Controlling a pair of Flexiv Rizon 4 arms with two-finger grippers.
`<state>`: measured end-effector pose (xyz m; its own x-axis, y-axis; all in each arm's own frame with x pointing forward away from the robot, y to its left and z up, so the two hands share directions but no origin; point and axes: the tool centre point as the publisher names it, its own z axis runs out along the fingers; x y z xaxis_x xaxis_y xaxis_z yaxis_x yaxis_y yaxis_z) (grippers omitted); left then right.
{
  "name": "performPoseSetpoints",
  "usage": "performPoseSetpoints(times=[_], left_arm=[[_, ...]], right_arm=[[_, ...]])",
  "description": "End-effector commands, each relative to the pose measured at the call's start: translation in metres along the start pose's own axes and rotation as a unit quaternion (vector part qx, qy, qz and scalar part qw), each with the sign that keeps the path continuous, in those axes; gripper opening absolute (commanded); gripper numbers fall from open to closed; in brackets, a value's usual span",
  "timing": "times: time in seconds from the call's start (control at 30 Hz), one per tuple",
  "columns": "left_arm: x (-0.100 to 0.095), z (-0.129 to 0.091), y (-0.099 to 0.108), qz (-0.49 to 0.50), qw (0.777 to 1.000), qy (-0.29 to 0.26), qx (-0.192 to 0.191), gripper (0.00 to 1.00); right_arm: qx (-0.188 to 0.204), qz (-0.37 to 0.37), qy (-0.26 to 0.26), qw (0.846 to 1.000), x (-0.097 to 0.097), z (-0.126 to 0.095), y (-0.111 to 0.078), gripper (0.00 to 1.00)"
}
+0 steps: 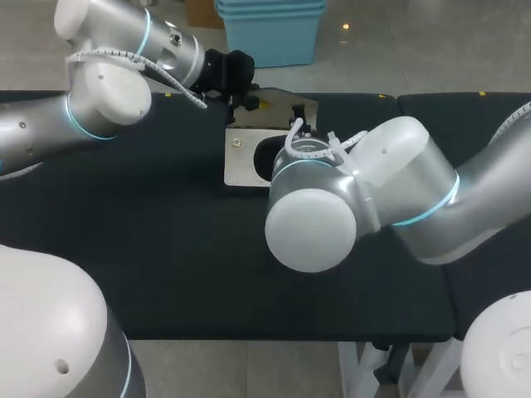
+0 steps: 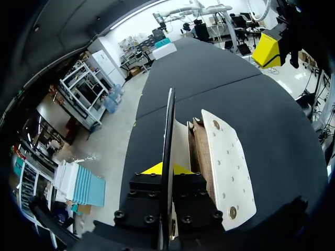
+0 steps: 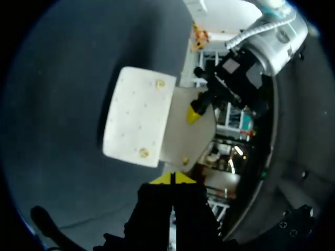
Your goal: Pick up the bag, open it, inspect its contents, close it, and place it on the opposite side
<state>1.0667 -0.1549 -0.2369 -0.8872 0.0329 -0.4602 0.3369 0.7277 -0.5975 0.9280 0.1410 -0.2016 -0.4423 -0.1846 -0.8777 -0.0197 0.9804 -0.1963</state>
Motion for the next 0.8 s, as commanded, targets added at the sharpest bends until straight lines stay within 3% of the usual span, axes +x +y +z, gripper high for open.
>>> performPoseSetpoints(times=[0.03,0.57,0.8], left_arm=[[0.004,-0.016,-0.015,-0.001,1.000,-0.006,-0.007,0.00],[0.012,-0.023,-0.021,0.008,0.999,0.001,0.036,0.00],[0.016,-0.026,-0.022,0.006,0.999,0.008,0.051,0.00]], right_arm=[[0.008,-0.007,0.014,1.000,-0.005,0.013,0.010,0.00],[0.015,-0.014,0.033,0.999,-0.007,0.041,0.012,0.00],[0.018,-0.015,0.052,0.998,0.003,0.061,0.014,0.00]])
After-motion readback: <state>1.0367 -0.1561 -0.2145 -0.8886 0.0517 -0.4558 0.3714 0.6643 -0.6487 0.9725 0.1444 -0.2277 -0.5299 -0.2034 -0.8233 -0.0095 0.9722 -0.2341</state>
